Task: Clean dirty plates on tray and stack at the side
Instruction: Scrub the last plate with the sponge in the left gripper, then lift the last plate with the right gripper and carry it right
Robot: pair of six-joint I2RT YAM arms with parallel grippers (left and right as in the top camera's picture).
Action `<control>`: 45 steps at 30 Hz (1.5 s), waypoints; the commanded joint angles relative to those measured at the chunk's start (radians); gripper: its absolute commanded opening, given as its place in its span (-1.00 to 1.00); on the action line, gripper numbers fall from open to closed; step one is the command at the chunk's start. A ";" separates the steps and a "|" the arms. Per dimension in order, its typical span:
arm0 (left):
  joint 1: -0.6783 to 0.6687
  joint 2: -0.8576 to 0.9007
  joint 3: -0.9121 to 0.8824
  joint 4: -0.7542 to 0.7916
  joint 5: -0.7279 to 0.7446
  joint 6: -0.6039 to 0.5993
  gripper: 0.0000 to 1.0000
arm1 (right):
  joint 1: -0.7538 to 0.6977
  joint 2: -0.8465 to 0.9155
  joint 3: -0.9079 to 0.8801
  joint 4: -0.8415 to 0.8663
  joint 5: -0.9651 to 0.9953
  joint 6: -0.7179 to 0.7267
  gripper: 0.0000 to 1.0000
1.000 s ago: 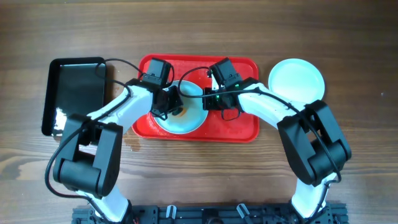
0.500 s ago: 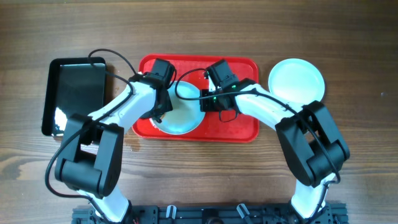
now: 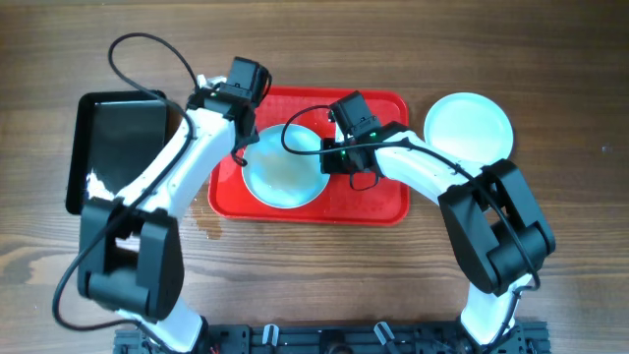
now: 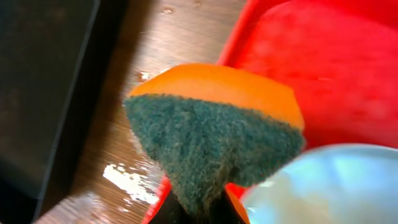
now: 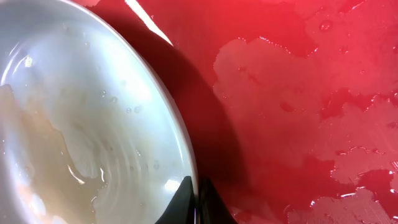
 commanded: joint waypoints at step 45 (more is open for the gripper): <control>-0.115 -0.030 0.072 -0.077 0.018 -0.085 -0.92 | -0.009 -0.013 0.022 -0.039 0.074 -0.001 -0.91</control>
